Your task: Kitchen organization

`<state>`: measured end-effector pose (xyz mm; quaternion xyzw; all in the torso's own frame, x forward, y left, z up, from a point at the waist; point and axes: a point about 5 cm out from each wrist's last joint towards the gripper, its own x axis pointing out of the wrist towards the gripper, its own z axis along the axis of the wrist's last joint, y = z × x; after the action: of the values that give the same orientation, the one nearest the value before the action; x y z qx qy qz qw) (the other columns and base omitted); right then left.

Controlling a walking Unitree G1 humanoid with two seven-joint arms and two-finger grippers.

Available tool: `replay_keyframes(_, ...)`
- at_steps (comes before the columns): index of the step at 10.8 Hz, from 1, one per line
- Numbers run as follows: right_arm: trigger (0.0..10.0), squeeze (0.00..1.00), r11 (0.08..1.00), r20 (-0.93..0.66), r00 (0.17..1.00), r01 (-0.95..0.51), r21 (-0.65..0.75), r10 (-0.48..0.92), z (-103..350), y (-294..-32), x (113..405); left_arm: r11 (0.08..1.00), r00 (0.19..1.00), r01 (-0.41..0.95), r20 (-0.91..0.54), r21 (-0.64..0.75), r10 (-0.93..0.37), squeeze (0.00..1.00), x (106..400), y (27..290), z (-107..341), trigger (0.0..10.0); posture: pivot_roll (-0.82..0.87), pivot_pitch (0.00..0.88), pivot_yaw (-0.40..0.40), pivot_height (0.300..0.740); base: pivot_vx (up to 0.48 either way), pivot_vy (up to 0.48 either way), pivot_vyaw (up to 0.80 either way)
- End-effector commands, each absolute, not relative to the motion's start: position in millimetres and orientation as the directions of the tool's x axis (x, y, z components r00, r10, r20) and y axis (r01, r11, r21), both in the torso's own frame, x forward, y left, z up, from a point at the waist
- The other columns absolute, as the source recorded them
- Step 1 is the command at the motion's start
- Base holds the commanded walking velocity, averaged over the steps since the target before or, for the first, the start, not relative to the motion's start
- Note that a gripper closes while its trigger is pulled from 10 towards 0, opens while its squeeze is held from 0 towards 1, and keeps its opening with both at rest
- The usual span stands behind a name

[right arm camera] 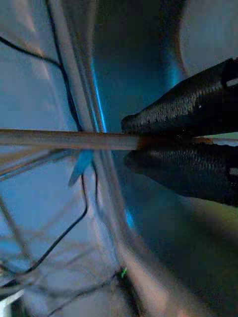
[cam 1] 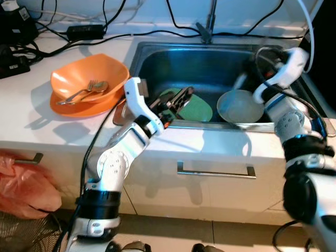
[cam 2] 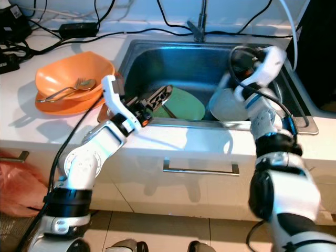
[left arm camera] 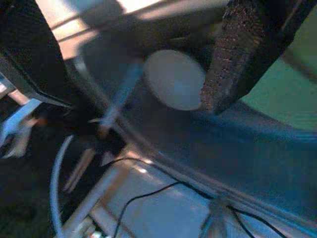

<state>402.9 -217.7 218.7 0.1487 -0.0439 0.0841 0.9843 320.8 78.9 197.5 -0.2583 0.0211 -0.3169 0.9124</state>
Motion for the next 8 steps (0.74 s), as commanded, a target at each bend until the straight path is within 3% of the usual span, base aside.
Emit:
replay_keyframes(1, 0.0, 0.0, 0.978, 0.095, 0.981, -0.178, 0.104, 0.169, 219.4, -219.5, 402.9, 0.711, 0.783, 0.607, 0.111, -0.355, -0.612, 1.0, 316.0, 78.5, 196.4, 10.0, 0.08, 0.091, 0.038, 0.74, 0.0, 0.0, 0.0)
replay_keyframes(2, 0.0, 0.0, 0.98, 0.059, 0.979, -0.192, -0.046, 0.195, 213.8, -219.7, 401.8, 0.718, 0.76, 0.639, 0.079, -0.276, -0.645, 1.0, 312.6, 76.7, 191.3, 10.0, 0.08, 0.094, 0.039, 0.74, 0.0, 0.0, 0.0)
replay_keyframes(4, 0.0, 0.0, 0.966, -0.019, 0.971, -0.241, -0.095, 0.24, 200.1, -218.5, 400.3, 0.683, 0.685, 0.728, 0.015, -0.056, -0.729, 1.0, 307.9, 72.8, 187.3, 10.0, 0.07, 0.101, 0.039, 0.74, 0.0, 0.0, 0.0)
replay_keyframes(5, 0.0, 0.0, 0.951, -0.06, 0.961, -0.276, -0.14, 0.27, 193.3, -215.6, 399.3, 0.671, 0.671, 0.741, 0.008, -0.03, -0.741, 1.0, 307.1, 72.8, 185.8, 10.0, 0.07, 0.104, 0.039, 0.74, 0.0, 0.0, 0.0)
replay_keyframes(7, 8.9, 0.0, 0.902, -0.168, 0.926, -0.37, -0.224, 0.338, 176.6, -208.4, 395.9, 0.66, 0.66, 0.751, 0.01, 0.001, -0.751, 1.0, 305.2, 71.7, 183.9, 10.0, 0.08, 0.106, 0.036, 0.74, 0.0, 0.0, 0.0)
replay_keyframes(8, 10.0, 1.0, 0.889, -0.191, 0.915, -0.395, -0.231, 0.356, 174.5, -206.9, 395.4, 0.641, 0.64, 0.768, 0.007, 0.01, -0.768, 1.0, 302.6, 69.0, 185.0, 10.0, 0.08, 0.105, 0.035, 0.74, 0.0, 0.0, 0.0)
